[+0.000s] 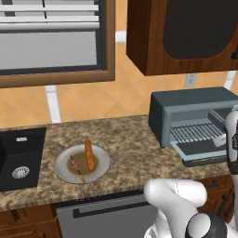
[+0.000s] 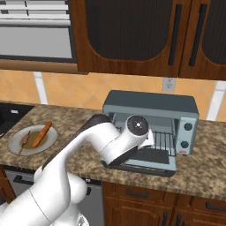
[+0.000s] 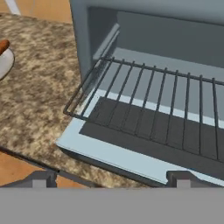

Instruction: Pick up the kebab skewer and baguette bread, and place them inside the toaster oven. Close the toaster oven door and start by setting the timer.

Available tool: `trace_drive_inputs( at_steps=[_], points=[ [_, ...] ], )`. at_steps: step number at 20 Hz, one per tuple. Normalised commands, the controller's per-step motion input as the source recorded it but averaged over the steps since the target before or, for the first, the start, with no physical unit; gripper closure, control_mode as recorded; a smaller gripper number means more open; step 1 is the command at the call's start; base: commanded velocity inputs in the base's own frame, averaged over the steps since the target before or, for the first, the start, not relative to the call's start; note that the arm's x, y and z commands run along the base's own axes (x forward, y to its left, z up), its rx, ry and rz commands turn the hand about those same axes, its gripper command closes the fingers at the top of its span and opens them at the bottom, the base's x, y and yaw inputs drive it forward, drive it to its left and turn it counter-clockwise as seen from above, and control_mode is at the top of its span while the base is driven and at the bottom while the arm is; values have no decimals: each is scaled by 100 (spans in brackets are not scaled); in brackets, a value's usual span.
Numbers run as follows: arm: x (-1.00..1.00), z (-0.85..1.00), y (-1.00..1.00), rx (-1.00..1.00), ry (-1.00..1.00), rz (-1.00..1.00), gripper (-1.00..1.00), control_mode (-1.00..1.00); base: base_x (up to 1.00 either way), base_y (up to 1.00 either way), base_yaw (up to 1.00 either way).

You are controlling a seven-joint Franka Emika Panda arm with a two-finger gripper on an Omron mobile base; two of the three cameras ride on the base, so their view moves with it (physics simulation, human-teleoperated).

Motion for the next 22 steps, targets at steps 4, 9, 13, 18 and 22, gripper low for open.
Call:
trace_drive_inputs(
  at_steps=[4, 9, 13, 18, 22],
  points=[
    [-47, 35, 100, -7, 5, -7, -100, -100, 0, 0, 0],
    [-57, 37, 100, 0, 6, -16, -100, -100, 0, 0, 0],
    [-37, 32, 100, 0, 10, -16, -100, -100, 0, 0, 0],
    [3, 14, 100, 0, 5, 0, -100, -100, 0, 0, 0],
    [21, 1, 100, 0, 3, 0, -100, -100, 0, 0, 0]
  ],
)
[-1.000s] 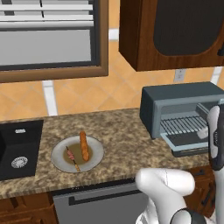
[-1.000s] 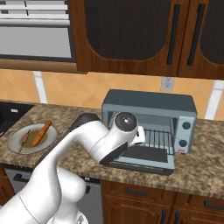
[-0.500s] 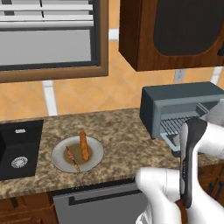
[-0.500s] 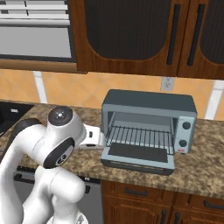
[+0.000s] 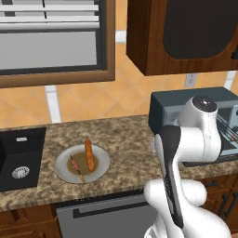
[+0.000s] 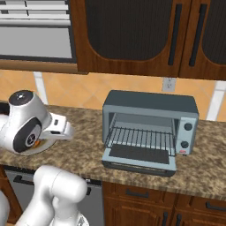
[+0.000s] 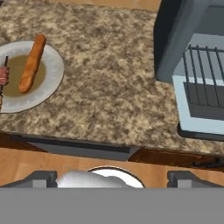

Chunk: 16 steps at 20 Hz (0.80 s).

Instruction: Pick up the kebab skewer and baguette bread, and place them inside the toaster oven. Close the toaster oven door and start by setting the timer.

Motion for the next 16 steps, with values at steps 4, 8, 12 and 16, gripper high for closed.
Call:
trace_drive_inputs(
  at_steps=[4, 8, 12, 16],
  points=[
    [41, -17, 100, 0, 4, 0, -100, -100, 0, 0, 0],
    [40, -38, 100, 0, 8, 0, -100, -100, 0, 0, 0],
    [85, -25, 76, 0, 6, 0, -100, -100, 0, 0, 0],
    [95, -39, 56, 0, 18, 0, -100, -100, 0, 0, 0]
  ],
)
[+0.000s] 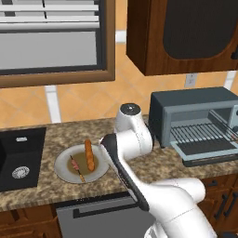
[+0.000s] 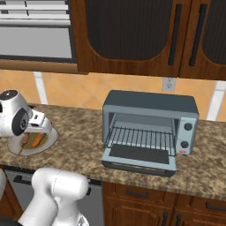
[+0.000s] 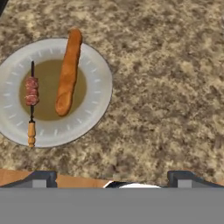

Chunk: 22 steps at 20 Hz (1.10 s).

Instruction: Pick up the kebab skewer and baguette bread, and place them inside the toaster oven. Close the toaster oven door and start by setting the timer.

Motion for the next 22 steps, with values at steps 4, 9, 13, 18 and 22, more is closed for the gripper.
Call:
trace_drive_inputs(
  at_steps=[4, 9, 13, 18, 22],
  points=[
    [71, -50, 49, 0, 24, 0, -100, -100, 0, 0, 0],
    [69, -48, 36, 0, 21, 0, -100, -100, 0, 0, 0],
    [70, -42, 68, 0, 9, 0, -100, -100, 0, 0, 0],
    [47, -32, 22, 0, 5, 0, -100, -100, 0, 0, 0],
    [46, -41, 19, 0, 8, 0, -100, -100, 0, 0, 0]
  ],
)
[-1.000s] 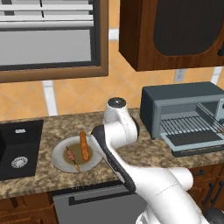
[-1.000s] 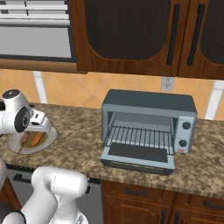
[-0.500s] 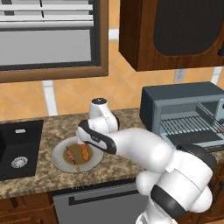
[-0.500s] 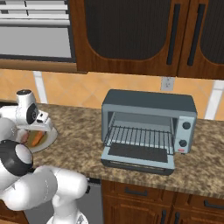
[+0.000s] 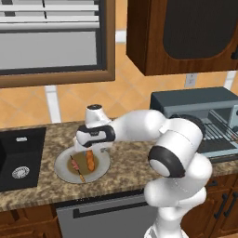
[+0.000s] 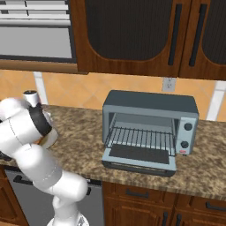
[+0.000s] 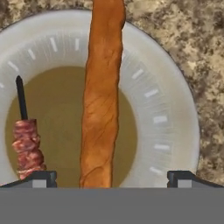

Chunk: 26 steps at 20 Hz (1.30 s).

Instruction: Pick up the kebab skewer and baguette bread, and place them inside the toaster oven. Close the toaster oven door and start by setting the timer.

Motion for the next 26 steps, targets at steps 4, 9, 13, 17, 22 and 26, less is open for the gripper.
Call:
trace_drive_inputs(
  at_steps=[4, 9, 13, 17, 22, 26],
  points=[
    [31, -45, 19, 0, 3, 0, -100, -100, 0, 0, 0],
    [17, -39, 9, 0, 0, 0, -100, -100, 0, 0, 0],
    [7, -33, 0, 0, 0, 0, -100, -100, 0, 0, 0],
    [1, -24, 0, 0, 0, 0, 100, -100, 0, 0, 0],
    [0, -13, -10, 0, 0, -1, 100, -100, 0, 0, 0],
    [-3, 29, -45, 2, 0, -6, 100, -100, 0, 0, 0]
  ],
)
